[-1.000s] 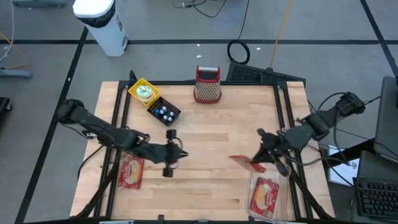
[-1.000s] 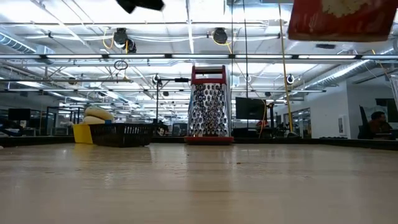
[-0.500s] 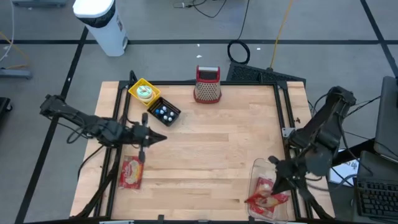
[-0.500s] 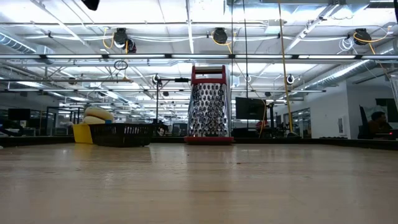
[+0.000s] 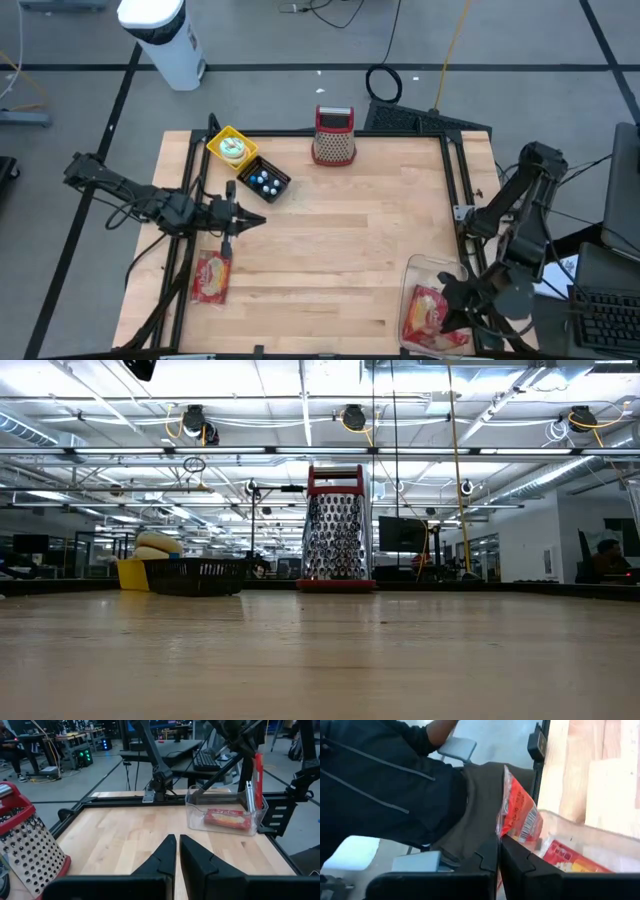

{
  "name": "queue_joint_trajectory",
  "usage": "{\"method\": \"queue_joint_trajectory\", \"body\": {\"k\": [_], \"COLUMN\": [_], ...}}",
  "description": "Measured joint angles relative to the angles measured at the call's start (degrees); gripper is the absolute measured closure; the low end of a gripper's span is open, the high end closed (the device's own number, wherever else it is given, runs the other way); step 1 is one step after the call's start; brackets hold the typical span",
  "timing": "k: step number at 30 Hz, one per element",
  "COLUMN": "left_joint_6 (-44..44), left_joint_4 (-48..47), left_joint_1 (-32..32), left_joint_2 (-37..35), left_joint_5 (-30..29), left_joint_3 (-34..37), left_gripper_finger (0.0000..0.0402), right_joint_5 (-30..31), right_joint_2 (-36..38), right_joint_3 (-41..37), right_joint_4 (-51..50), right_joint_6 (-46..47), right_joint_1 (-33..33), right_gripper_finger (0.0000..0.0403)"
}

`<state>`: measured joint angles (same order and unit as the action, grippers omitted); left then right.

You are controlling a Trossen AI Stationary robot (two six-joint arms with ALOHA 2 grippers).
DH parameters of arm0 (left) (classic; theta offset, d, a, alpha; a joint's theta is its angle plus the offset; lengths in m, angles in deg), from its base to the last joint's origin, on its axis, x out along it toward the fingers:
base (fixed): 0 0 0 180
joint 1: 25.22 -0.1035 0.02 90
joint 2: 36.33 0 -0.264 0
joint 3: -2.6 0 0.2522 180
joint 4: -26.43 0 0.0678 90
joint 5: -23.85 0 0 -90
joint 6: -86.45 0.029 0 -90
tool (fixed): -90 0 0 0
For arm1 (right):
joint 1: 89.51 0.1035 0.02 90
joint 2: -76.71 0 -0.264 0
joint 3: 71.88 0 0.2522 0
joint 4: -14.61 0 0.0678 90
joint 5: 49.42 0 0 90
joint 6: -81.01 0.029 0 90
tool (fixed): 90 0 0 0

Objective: Pick & Place Food Item
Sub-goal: Put the right red popcorn bag into the transparent bin

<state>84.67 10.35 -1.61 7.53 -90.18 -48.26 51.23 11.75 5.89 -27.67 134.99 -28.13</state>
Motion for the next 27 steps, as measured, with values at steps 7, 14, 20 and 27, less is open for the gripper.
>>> {"method": "queue_joint_trajectory", "body": {"k": [7,14,20,27], "left_joint_6": [0.02,0.02,0.02,0.04], "left_joint_4": [-0.02,-0.02,-0.01,-0.02], "left_joint_1": [0.00,0.00,0.00,0.00], "left_joint_2": [0.00,0.00,0.00,0.00], "left_joint_5": [0.02,0.04,0.07,0.11], "left_joint_3": [0.00,0.00,0.00,0.00], "left_gripper_finger": [0.0376,0.0376,0.0376,0.0376], "right_joint_5": [1.41,1.12,1.29,1.71], "right_joint_2": [-1.52,-1.52,-1.49,-1.47], "right_joint_3": [-2.13,-9.93,-10.73,-10.78], "right_joint_4": [-0.35,11.80,14.50,4.01], "right_joint_6": [5.45,11.19,11.80,16.57], "right_joint_1": [1.92,2.67,4.40,4.00], "right_gripper_finger": [0.0403,0.0403,0.0403,0.0403]}}
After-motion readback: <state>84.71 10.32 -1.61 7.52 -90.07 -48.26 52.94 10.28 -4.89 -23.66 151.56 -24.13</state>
